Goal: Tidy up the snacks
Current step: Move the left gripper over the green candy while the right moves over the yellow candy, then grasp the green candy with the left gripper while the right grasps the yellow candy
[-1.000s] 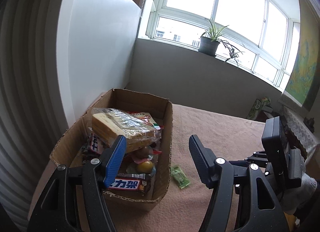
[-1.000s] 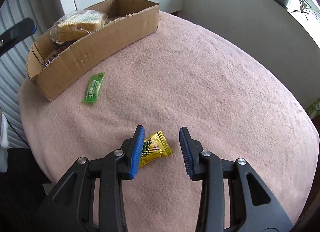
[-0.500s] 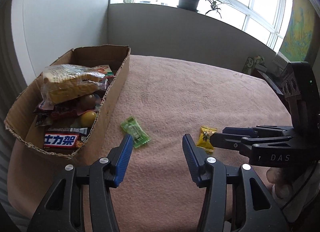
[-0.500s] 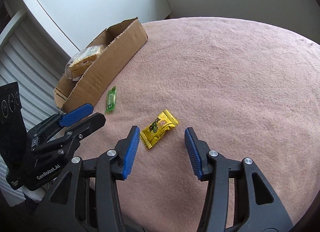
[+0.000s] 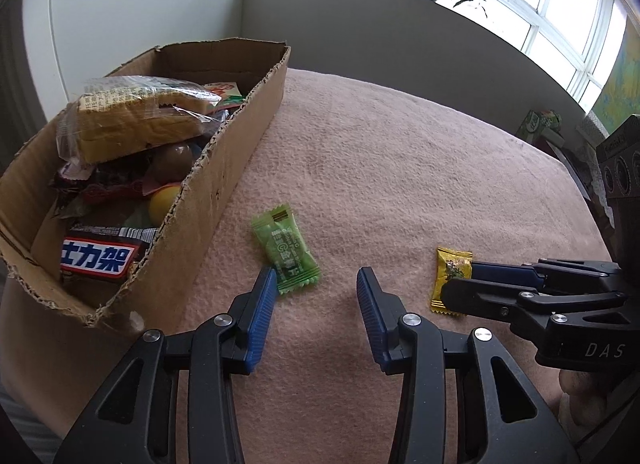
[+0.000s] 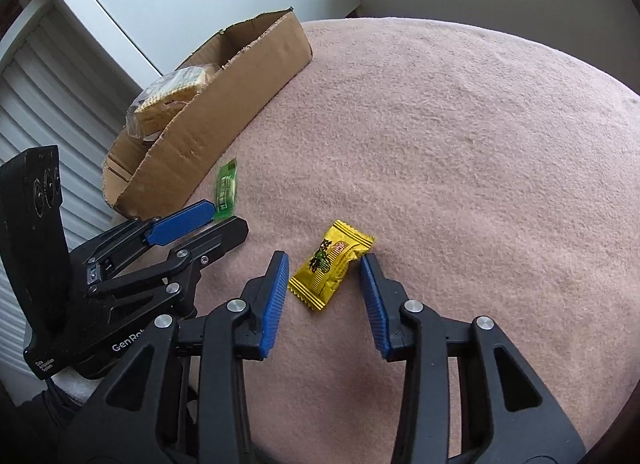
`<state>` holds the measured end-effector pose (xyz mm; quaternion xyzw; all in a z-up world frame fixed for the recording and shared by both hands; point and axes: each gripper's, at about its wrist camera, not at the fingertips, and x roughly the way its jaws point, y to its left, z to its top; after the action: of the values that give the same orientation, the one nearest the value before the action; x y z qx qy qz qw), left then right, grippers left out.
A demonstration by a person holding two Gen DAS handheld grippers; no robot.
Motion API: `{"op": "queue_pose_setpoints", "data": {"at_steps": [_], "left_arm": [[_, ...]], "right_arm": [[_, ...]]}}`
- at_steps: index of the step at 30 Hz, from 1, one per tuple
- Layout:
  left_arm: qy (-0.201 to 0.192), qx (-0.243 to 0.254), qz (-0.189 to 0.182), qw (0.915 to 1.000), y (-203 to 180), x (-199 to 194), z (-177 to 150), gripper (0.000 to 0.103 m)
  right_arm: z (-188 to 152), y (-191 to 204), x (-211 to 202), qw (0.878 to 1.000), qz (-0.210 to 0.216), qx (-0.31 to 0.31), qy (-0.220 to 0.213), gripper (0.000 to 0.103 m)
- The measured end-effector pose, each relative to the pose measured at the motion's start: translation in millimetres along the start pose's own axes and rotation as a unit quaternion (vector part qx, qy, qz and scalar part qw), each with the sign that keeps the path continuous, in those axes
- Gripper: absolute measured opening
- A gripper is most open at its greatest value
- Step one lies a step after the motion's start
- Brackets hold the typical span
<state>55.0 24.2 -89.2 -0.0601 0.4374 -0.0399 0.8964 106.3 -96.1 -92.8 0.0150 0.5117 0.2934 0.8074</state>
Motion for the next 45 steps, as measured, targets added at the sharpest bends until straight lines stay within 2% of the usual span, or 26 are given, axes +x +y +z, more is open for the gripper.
{"op": "queue_pose_setpoints", "data": {"at_steps": [2,5,9,10,25,32,35,38,41,45], "left_arm": [[-0.003,0.001,0.009,1.0000,-1.6,1.4,0.2,0.042],[-0.003,-0.003,0.008,1.0000,-4.1,6.9,5.7,0.042],[-0.003,0.001,0.008,1.0000,-5.8,14.7,12.6,0.041],[-0.003,0.005,0.008,1.0000,-6.2,16.1,13.5,0.038],[-0.001,0.027,0.031,0.9991,-10.6,26.2,23.5,0.037],[-0.007,0.023,0.020,0.9995,-6.7,23.1,22.1,0.022],[-0.011,0.026,0.020,0.9994,-7.3,23.6,21.6,0.022],[-0.016,0.036,0.022,0.9990,-10.7,24.3,19.7,0.022],[-0.018,0.042,0.018,0.9988,-13.9,23.1,16.5,0.022],[-0.019,0.036,0.002,0.9992,-11.9,17.4,14.7,0.022]], "right_arm": [[3.3,4.8,1.9,1.000,-0.018,-0.018,0.002,0.033],[6.1,7.1,3.1,0.998,-0.046,-0.043,0.007,0.021],[7.8,0.2,-0.9,0.997,-0.060,-0.046,0.006,0.021],[8.0,-2.3,-2.2,0.997,-0.065,-0.046,0.004,0.021],[3.7,-6.2,-7.9,0.998,-0.055,-0.037,-0.016,0.022],[-4.5,-6.3,-15.3,0.998,-0.053,-0.025,-0.034,0.021],[-6.3,-11.1,-19.7,0.998,-0.046,-0.004,-0.046,0.019],[-4.9,-11.7,-28.0,0.995,-0.073,-0.004,-0.062,0.017],[-6.8,-13.5,-36.1,0.995,-0.058,0.013,-0.075,0.017],[-14.7,-10.4,-38.3,0.995,-0.060,0.016,-0.079,0.017]]}}
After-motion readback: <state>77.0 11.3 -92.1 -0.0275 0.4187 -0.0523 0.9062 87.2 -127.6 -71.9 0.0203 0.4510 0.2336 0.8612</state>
